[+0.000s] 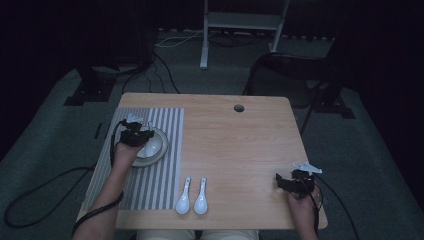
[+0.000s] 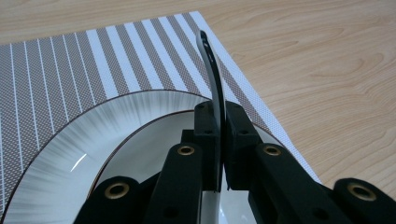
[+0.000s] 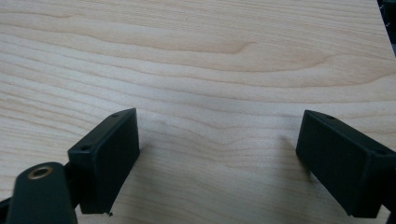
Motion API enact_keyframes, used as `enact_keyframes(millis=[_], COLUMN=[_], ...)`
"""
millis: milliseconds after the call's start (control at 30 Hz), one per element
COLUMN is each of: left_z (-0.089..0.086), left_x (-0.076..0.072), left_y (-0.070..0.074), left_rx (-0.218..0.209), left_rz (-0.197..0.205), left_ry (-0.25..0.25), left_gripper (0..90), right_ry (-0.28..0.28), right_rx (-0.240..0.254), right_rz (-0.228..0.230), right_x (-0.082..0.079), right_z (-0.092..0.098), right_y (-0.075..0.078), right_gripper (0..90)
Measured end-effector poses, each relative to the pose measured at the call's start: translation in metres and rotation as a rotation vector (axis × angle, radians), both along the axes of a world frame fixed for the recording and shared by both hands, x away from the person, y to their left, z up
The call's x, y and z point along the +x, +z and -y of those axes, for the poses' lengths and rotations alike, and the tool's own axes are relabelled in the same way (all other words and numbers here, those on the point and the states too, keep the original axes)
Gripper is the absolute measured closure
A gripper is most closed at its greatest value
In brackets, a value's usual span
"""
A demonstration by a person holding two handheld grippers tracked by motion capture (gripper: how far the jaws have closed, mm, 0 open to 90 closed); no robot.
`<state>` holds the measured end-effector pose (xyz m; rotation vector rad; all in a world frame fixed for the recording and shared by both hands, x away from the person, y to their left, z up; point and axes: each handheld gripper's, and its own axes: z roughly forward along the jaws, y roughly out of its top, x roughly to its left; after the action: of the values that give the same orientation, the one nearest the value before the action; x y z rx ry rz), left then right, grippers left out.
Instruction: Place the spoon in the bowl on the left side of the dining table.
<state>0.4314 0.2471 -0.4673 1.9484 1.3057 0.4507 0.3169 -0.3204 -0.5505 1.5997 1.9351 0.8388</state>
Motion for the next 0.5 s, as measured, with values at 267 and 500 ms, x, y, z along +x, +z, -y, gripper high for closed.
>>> enact_keyframes(millis=[267, 500], left_z=[-0.0038, -0.0064], left_x=[0.0007, 0.0051], left_y=[-0.0092, -0.0125], left_rx=[0.026, 0.03], left_rz=[-0.032, -0.064], left_ry=[0.041, 0.07], left_gripper=[84.9, 81.8], right_ry=[0.0, 0.0], right_rx=[0.0, 0.0], right_rz=[0.0, 0.0], right_x=[0.0, 0.0], right_z=[0.0, 0.0], right_y=[0.0, 0.0], right_gripper=[12.7, 12.7])
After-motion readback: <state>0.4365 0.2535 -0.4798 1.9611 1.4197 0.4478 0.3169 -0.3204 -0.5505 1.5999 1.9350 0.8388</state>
